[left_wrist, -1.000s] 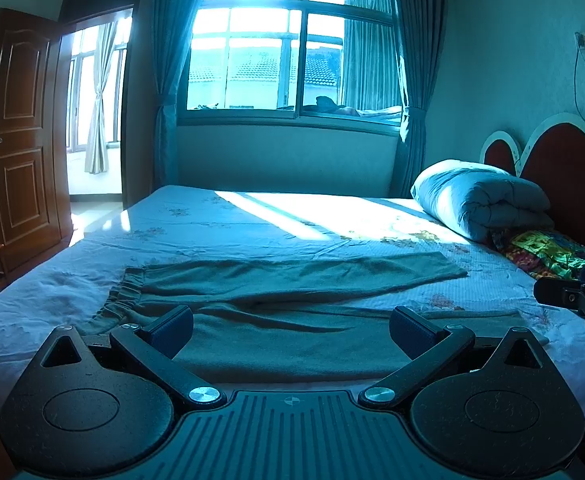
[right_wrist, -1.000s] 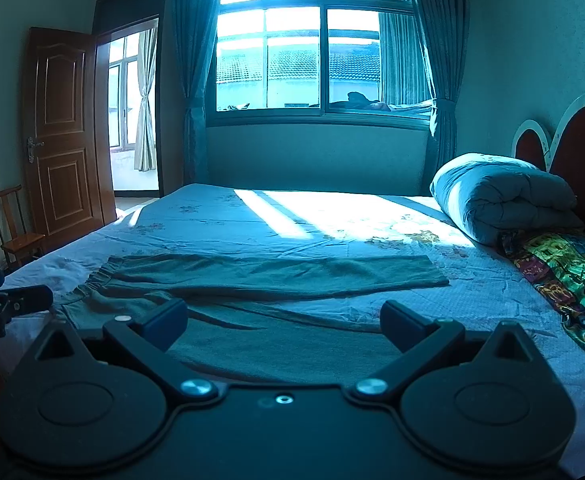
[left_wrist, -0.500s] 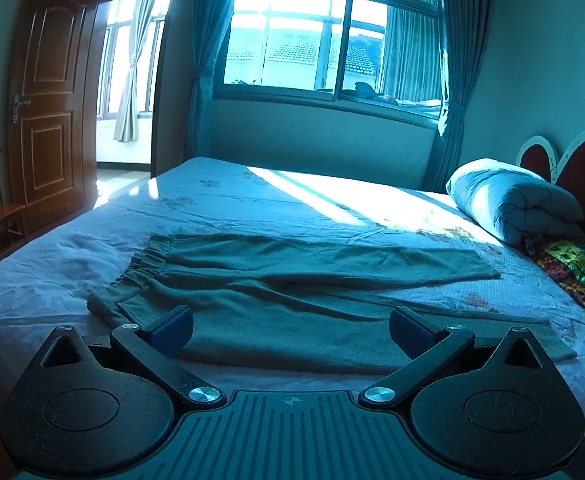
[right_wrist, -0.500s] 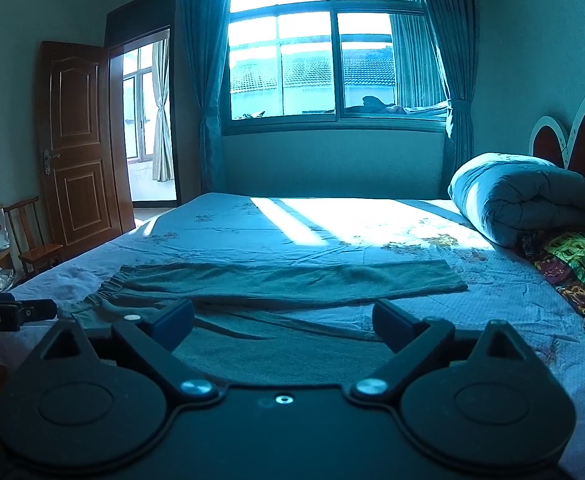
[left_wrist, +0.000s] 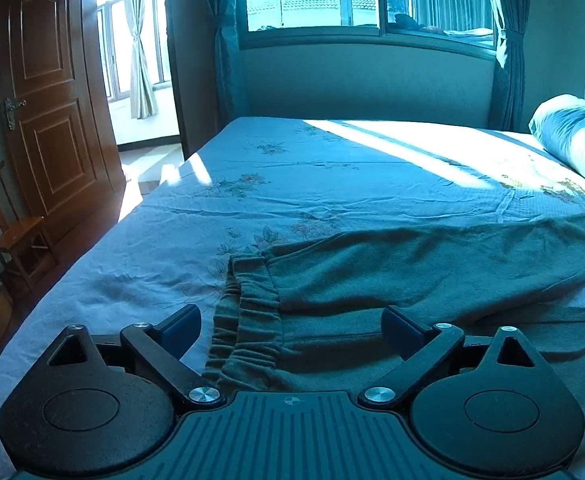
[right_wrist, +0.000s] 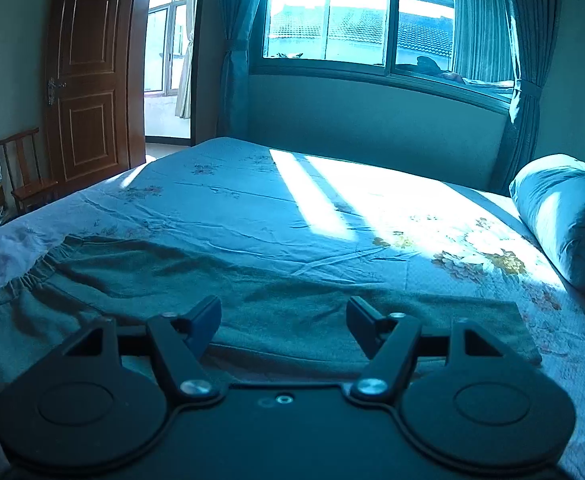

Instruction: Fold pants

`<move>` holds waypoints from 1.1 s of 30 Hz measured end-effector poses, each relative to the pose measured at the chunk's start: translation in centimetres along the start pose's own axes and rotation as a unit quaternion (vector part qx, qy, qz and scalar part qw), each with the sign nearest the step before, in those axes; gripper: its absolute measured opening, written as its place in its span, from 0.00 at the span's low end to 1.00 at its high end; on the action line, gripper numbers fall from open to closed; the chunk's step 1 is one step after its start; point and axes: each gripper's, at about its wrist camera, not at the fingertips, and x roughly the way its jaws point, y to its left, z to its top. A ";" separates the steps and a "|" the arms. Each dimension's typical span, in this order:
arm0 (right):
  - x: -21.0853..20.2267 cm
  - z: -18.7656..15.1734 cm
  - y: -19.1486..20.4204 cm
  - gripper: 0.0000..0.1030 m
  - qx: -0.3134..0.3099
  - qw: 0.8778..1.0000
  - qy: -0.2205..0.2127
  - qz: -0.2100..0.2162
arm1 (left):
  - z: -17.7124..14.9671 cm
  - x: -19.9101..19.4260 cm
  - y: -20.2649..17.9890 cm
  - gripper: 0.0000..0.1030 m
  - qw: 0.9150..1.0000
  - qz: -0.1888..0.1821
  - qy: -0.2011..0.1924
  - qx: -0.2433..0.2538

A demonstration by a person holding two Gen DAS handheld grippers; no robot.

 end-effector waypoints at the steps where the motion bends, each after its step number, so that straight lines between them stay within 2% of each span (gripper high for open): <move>1: 2.6 0.6 0.1 0.60 -0.018 1.000 0.009 0.001 | 0.8 3.0 0.7 0.80 1.000 -0.008 0.014 -0.009; 4: 9.9 2.0 -0.2 0.59 -0.049 0.998 0.037 0.007 | 2.0 10.3 2.6 0.67 0.997 -0.025 0.054 -0.043; 6: 14.4 2.4 -0.6 0.57 -0.066 0.996 0.057 0.011 | 2.4 14.8 3.4 0.50 0.994 -0.036 0.076 -0.064; 8: 18.7 2.5 -0.8 0.45 -0.075 0.994 0.082 0.020 | 2.5 18.3 3.7 0.44 0.991 -0.045 0.093 -0.079; 10: 21.9 2.3 -1.0 0.41 -0.081 0.991 0.100 0.024 | 2.6 21.0 3.5 0.44 0.991 -0.041 0.103 -0.072; 14: 27.3 1.3 -1.6 0.42 -0.114 0.983 0.140 0.042 | 3.2 24.7 3.6 0.44 0.989 -0.046 0.117 -0.078; 16: 29.8 1.2 -2.4 0.43 -0.130 0.977 0.159 0.053 | 3.8 25.9 3.4 0.44 0.989 -0.045 0.123 -0.065; 20: 31.6 0.6 -3.5 0.53 -0.122 0.973 0.178 0.077 | 4.9 27.0 3.2 0.44 0.988 -0.044 0.134 -0.061; 24: 30.7 1.1 -4.8 0.46 -0.095 0.977 0.160 0.108 | 5.1 26.1 3.7 0.44 0.988 -0.032 0.149 -0.030; 29: 31.3 1.1 -4.8 0.44 -0.115 0.974 0.162 0.106 | 5.0 26.9 4.4 0.44 0.986 -0.020 0.166 -0.024; 31: 30.9 1.7 -4.9 0.42 -0.105 0.977 0.145 0.119 | 5.2 26.4 3.8 0.44 0.987 -0.011 0.162 -0.005; 33: 30.9 1.9 -4.5 0.42 -0.123 0.973 0.148 0.124 | 5.2 26.0 4.0 0.45 0.988 0.003 0.154 0.004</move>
